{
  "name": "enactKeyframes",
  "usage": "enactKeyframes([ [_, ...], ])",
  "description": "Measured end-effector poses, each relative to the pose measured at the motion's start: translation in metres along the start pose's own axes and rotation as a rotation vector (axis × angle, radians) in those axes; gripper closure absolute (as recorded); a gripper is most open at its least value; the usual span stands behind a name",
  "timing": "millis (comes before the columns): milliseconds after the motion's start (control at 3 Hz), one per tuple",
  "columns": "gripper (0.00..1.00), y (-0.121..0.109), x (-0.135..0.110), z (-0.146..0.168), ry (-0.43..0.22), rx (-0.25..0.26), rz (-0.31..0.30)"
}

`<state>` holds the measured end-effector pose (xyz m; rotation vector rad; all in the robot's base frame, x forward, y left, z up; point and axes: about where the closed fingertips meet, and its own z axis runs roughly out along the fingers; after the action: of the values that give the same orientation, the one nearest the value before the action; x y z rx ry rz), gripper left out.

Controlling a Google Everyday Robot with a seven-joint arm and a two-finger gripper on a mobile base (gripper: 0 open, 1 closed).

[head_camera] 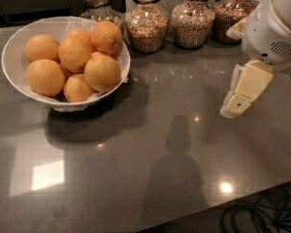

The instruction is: Pick orange from white bowl

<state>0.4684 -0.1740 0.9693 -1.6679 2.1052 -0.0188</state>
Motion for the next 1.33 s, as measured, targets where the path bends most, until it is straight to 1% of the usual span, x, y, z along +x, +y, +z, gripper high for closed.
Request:
enactKeyframes([
  [333,0.00,-0.022,-0.051,0.021,-0.123,0.048,-0.058],
  [667,0.00,-0.035,-0.091,0.034,-0.211,0.079,-0.085],
  [1000,0.00,-0.037,-0.093,0.033,-0.216,0.089,-0.085],
  [1333,0.00,-0.033,-0.095,0.037,-0.236,0.089,-0.077],
])
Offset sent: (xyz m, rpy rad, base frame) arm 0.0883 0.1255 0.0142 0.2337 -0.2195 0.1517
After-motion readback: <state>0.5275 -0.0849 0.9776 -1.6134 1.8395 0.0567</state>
